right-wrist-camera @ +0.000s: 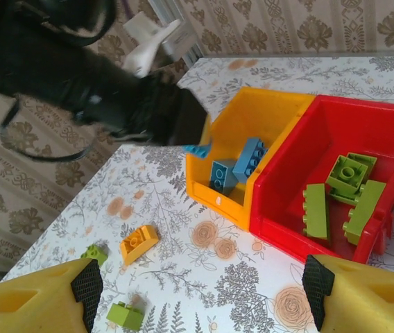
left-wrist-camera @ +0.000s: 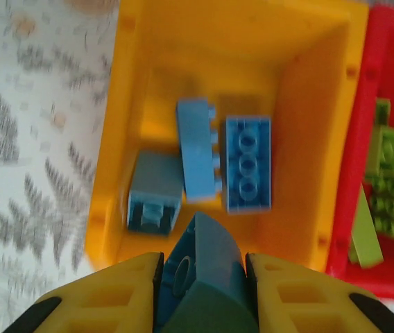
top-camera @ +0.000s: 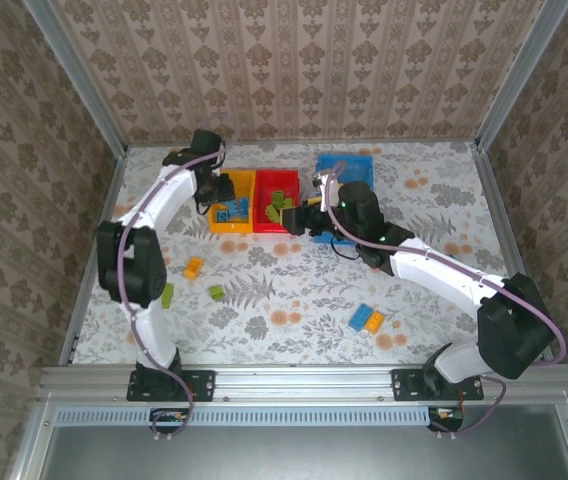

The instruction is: Sort the legos into containers by color

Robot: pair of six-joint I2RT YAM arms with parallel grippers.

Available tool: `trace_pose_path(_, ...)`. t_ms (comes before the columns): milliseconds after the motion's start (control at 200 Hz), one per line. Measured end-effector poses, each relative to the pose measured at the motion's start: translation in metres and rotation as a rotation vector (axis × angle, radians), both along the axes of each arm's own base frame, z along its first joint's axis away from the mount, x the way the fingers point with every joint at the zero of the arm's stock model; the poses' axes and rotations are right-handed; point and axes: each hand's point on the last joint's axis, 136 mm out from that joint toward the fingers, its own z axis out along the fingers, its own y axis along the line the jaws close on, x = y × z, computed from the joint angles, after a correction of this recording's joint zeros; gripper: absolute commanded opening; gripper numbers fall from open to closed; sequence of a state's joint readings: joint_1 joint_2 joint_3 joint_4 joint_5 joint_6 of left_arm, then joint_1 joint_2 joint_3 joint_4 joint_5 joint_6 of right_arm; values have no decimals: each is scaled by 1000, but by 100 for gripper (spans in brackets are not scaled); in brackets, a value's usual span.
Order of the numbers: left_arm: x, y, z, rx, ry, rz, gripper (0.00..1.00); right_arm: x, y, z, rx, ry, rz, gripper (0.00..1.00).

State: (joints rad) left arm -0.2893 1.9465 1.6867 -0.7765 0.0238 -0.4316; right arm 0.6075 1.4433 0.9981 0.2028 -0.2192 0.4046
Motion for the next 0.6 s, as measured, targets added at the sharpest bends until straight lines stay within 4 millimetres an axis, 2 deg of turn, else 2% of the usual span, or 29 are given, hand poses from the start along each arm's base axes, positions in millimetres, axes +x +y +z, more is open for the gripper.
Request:
trace_pose_path(125, 32, -6, -20, -3, 6, -4, 31, 1, 0, 1, -1, 0, -5, 79)
trace_pose_path(200, 43, -10, -31, -5, 15, -10, 34, 2, -1, 1, -4, 2, -8, 79)
trace_pose_path(280, 52, -14, -40, -10, 21, -15, 41, 1, -1, 0, -8, 8, -8, 80)
trace_pose_path(425, 57, -17, -45, -20, 29, -23, 57, 0, -4, -8, -29, 35, -13, 80)
trace_pose_path(600, 54, -20, -39, -30, 23, -30, 65, -3, -5, -15, -57, 50, -4, 80)
